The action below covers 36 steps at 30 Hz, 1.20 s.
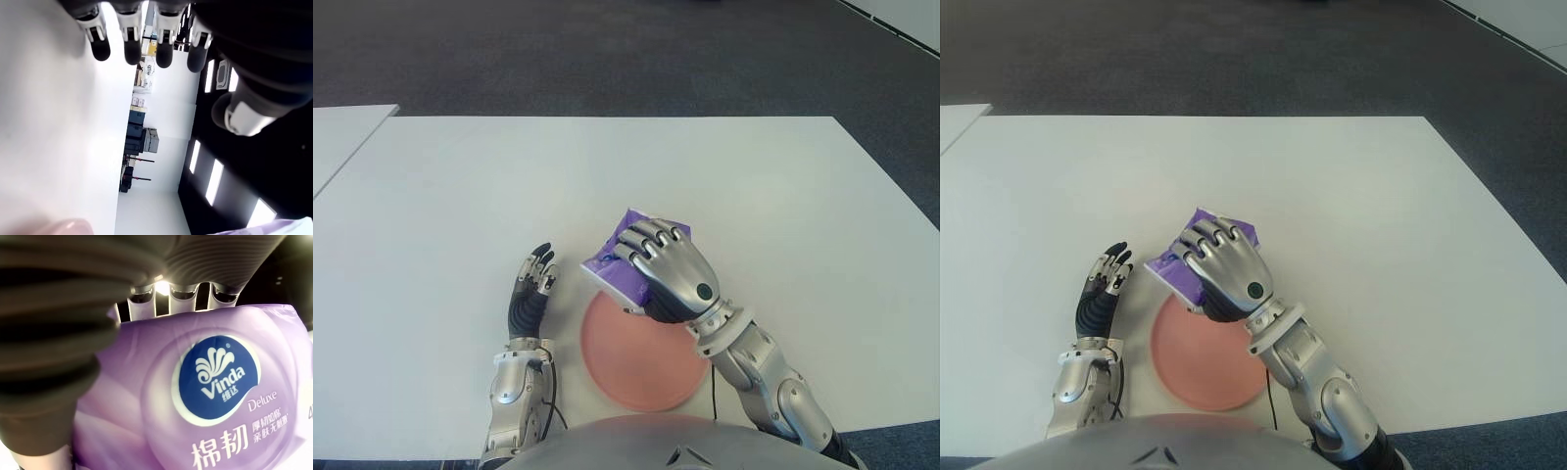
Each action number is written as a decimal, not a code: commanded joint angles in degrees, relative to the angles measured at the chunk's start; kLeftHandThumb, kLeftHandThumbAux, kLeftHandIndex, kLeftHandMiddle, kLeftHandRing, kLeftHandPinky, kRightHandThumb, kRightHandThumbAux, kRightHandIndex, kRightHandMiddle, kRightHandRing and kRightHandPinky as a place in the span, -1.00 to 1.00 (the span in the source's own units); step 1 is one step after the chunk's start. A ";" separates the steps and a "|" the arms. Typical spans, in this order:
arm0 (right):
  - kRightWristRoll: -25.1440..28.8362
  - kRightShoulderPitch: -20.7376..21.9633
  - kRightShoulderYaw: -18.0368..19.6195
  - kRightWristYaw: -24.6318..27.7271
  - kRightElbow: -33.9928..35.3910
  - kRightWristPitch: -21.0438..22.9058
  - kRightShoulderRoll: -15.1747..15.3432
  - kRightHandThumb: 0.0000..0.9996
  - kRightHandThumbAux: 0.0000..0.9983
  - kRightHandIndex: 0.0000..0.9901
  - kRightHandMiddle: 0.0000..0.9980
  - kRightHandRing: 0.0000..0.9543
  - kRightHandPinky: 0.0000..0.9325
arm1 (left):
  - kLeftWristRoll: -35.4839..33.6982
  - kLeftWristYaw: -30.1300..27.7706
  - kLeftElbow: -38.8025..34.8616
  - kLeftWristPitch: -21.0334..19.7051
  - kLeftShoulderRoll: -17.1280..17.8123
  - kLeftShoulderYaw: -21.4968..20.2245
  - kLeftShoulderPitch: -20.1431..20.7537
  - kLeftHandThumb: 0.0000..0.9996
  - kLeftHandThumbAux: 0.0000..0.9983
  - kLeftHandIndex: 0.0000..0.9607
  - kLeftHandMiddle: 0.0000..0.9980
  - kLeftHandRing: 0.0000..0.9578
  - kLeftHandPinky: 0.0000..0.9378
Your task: Put the tissue paper into the plate.
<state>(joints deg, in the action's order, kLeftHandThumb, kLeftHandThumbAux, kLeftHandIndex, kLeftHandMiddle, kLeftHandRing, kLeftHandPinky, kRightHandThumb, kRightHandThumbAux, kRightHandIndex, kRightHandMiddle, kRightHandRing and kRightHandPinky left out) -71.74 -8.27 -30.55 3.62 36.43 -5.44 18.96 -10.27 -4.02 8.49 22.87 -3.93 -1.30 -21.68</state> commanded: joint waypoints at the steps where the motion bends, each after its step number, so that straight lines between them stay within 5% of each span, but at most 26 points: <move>1: -1.34 -2.32 -0.88 2.19 1.30 -0.88 -0.34 -0.32 0.69 0.46 0.66 0.69 0.71 | -1.54 -1.82 4.70 -4.42 -0.75 0.17 -3.72 -0.59 0.05 -0.65 -0.79 -0.84 -0.84; 11: 1.04 -6.04 -0.65 1.78 1.92 -2.36 -0.84 -0.32 0.67 0.48 0.67 0.72 0.77 | -0.54 -2.49 5.04 -1.31 -1.15 0.34 -4.23 -0.61 0.04 -0.69 -0.88 -0.99 -0.99; 20: -1.54 -14.50 -2.45 -6.77 2.92 -6.09 0.72 -0.31 0.66 0.52 0.70 0.76 0.79 | 2.41 -3.70 6.05 5.03 -0.32 1.65 -4.47 -0.70 0.10 -0.76 -0.84 -0.97 -1.00; 28: 0.82 -16.80 -0.67 -3.43 5.51 -8.01 2.28 -0.23 0.64 0.52 0.70 0.76 0.80 | 1.72 -3.61 5.44 4.62 -0.70 1.57 -4.59 -0.76 0.13 -0.89 -0.91 -1.00 -1.00; 36: 1.70 -16.30 1.45 0.03 5.38 -9.02 3.80 -0.23 0.63 0.48 0.70 0.77 0.82 | 5.43 0.71 3.94 1.58 -0.60 1.73 -5.09 -0.75 0.16 -0.75 -0.81 -0.89 -0.92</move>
<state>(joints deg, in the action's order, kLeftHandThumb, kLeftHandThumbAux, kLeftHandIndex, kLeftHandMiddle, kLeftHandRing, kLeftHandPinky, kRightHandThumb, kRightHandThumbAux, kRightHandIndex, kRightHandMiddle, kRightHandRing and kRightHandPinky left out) -71.30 -24.50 -29.91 2.61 41.89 -13.67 22.40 -5.56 -4.31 9.60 29.59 -4.11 0.38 -23.83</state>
